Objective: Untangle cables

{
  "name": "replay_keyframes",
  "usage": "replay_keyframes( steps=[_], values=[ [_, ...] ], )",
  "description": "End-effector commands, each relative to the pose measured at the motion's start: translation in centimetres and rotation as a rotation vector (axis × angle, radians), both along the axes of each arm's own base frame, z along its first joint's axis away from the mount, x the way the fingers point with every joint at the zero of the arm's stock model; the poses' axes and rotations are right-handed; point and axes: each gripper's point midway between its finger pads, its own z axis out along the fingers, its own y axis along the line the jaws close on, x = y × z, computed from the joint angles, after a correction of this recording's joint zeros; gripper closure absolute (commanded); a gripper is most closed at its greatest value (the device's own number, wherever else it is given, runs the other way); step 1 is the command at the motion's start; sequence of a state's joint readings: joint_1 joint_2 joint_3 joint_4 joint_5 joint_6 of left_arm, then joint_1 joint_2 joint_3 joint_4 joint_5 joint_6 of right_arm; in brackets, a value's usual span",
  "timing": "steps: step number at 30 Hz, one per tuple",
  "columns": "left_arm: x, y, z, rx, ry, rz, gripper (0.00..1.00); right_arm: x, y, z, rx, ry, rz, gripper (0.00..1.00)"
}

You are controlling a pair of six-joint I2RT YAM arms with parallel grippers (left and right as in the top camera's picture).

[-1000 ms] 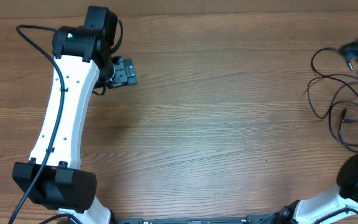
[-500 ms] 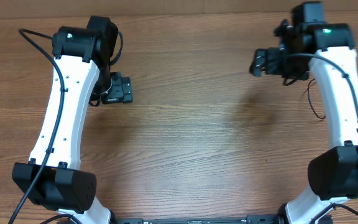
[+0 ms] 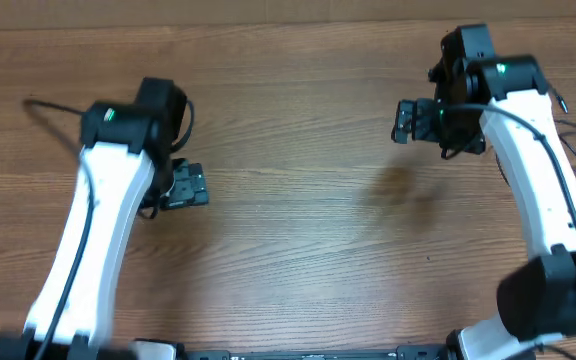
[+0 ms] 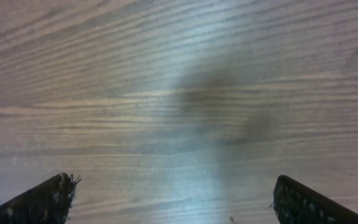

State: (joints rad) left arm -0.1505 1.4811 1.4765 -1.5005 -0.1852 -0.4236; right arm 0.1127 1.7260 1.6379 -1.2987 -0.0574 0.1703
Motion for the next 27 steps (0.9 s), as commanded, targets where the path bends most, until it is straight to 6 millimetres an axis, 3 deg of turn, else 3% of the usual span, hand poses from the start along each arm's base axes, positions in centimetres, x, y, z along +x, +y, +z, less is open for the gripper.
replay_keyframes(
  steps=[1,6,12,20,27],
  values=[
    [-1.1,0.7,2.5,0.008,-0.185,0.025,0.0,-1.5,-0.4,2.1,0.004,-0.105,-0.016,0.0],
    [-1.9,0.8,5.7,-0.022,-0.489,-0.033,0.01,-3.3,-0.6,2.4,0.021,-0.254,-0.015,0.0],
    [-5.1,1.4,7.3,-0.056,-0.744,-0.027,0.0,-6.1,-0.9,4.1,0.047,-0.494,-0.011,0.0],
    [-7.1,1.7,7.7,-0.067,-0.81,-0.024,0.01,-10.1,-1.4,5.8,0.058,-0.607,-0.014,0.0],
    [-7.5,1.7,7.1,-0.062,-0.78,-0.025,0.01,-10.5,-1.5,5.1,0.053,-0.571,-0.014,0.0]
  ],
)
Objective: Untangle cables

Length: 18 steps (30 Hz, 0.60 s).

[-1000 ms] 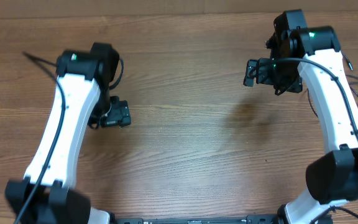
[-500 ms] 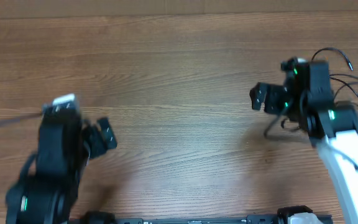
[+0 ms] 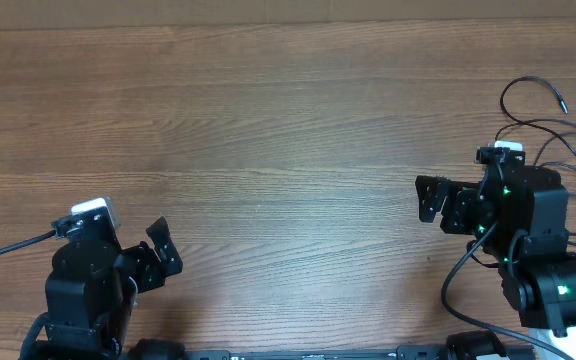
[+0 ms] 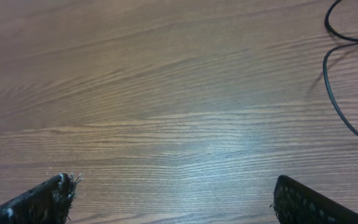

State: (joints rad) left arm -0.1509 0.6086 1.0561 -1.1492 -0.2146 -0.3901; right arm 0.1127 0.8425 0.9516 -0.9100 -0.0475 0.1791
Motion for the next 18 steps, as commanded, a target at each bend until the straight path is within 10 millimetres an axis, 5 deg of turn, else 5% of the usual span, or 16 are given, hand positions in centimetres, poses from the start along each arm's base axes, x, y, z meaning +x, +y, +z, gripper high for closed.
replay_keyframes(
  steps=[1,14,18],
  values=[
    [-0.2,0.1,-0.4,0.017,0.015,-0.002,0.01,0.1,-0.1,-0.6,-0.008,0.018,-0.003,0.0],
    [-0.5,0.2,-0.8,0.02,0.033,-0.002,0.0,1.5,0.0,-4.2,-0.025,0.158,-0.003,0.0],
    [-0.5,0.2,-0.8,0.02,0.033,-0.002,0.01,1.7,-0.4,-3.8,-0.041,0.133,-0.021,0.0]
  ],
)
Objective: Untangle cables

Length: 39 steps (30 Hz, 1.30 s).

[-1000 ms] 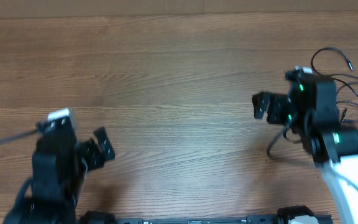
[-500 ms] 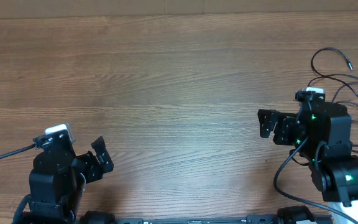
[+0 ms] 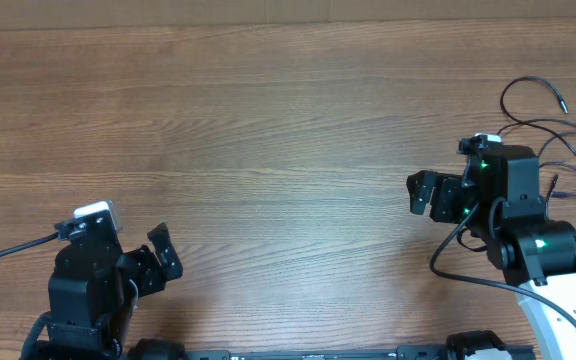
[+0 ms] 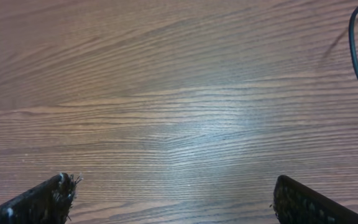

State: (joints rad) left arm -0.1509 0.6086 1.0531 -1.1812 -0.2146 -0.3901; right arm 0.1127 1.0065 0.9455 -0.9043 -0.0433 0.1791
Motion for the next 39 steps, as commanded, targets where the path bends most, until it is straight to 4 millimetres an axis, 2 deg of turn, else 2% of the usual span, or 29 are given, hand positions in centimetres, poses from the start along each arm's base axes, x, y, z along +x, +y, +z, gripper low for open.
replay_keyframes(
  steps=[1,7,17,22,29,39],
  values=[
    [0.0,0.1,-0.1,0.015,-0.002,-0.002,0.0,0.3,-0.5,1.0,-0.018,-0.056,-0.016,0.0],
    [0.0,0.1,-0.1,0.015,-0.001,-0.002,0.01,0.8,-0.7,5.4,-0.037,-0.334,0.008,0.0],
    [0.0,0.1,-0.1,0.015,0.0,-0.002,0.0,-2.0,-2.1,8.6,-0.017,-0.796,-0.041,0.0],
    [0.0,0.1,-0.1,0.015,0.0,-0.002,0.0,-3.3,-2.9,9.0,-0.016,-0.97,-0.075,0.0],
    [0.0,0.1,-0.1,0.015,0.001,-0.002,0.0,-4.1,-3.0,8.6,-0.007,-1.129,-0.083,0.0],
    [0.0,0.1,-0.1,0.015,0.002,-0.002,0.01,-4.3,-4.0,7.5,-0.059,-1.238,-0.11,0.0]
  ],
)
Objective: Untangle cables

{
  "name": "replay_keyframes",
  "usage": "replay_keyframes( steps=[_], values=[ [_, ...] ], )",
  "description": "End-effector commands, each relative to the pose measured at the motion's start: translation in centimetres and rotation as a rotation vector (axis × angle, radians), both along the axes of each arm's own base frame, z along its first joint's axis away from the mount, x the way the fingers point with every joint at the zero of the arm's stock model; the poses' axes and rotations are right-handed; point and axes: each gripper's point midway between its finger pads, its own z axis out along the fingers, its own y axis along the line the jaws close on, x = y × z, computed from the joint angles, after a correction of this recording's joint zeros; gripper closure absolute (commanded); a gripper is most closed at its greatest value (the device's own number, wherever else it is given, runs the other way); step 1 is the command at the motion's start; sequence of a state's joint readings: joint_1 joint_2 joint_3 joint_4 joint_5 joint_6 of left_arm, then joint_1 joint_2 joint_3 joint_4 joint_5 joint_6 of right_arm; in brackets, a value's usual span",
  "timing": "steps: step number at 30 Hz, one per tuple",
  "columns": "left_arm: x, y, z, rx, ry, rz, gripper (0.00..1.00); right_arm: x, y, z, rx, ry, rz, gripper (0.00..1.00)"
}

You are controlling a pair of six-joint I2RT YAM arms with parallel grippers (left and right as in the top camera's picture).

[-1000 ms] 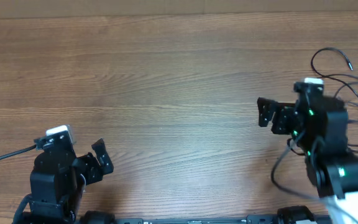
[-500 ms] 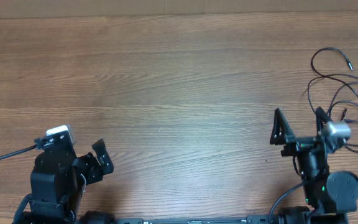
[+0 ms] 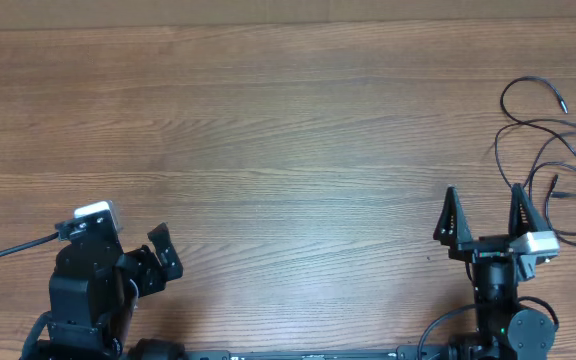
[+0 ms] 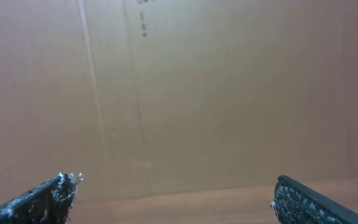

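Thin black cables (image 3: 553, 160) lie in loose tangled loops at the table's right edge, one plug end (image 3: 563, 104) pointing up-right. My right gripper (image 3: 485, 212) is folded back at the near right edge, open, fingers pointing toward the far side, nothing between them. In the right wrist view the right gripper (image 4: 173, 196) looks level across the table at a cardboard wall (image 4: 197, 81); no cable shows there. My left gripper (image 3: 163, 258) rests at the near left, open and empty.
The wooden table (image 3: 288, 150) stretches between the arms. A cardboard wall (image 3: 268, 10) runs along its far edge. A black lead (image 3: 8, 250) trails from the left arm to the left edge.
The right arm has drawn back from mid-right to the near edge and turned its gripper up, so the wrist camera faces the cardboard wall instead of the tabletop. The left arm is unchanged.
Both arms were stretched out over the table, grippers open, the right one over the cables' spot. Then both were pulled back toward the near edge and the cables lay uncovered at the right. The right arm stood slightly forward, and now is folded at the near edge.
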State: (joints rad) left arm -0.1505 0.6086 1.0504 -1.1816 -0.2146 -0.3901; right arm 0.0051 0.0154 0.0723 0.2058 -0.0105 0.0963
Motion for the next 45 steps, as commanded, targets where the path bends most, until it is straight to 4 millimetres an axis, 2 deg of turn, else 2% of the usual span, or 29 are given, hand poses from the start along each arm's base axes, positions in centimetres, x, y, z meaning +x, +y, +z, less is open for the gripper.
replay_keyframes(
  steps=[1,5,9,14,45],
  values=[
    [0.0,0.1,0.0,0.015,-0.001,-0.003,0.01,0.2,-0.4,-0.8,-0.031,0.004,-0.032,0.0],
    [0.0,0.1,0.0,0.015,0.0,-0.003,0.0,0.6,0.0,-2.6,-0.107,0.038,-0.029,0.0],
    [0.1,0.1,0.0,0.015,-0.001,-0.003,0.0,1.3,0.9,-5.8,-0.196,0.165,0.013,0.0],
    [0.0,0.1,0.0,0.015,0.0,-0.003,0.0,1.5,0.9,-9.8,-0.172,0.328,0.032,0.0],
    [0.0,0.1,0.0,0.015,0.0,-0.003,0.0,1.5,0.9,-9.7,-0.155,0.324,0.034,0.0]
  ],
)
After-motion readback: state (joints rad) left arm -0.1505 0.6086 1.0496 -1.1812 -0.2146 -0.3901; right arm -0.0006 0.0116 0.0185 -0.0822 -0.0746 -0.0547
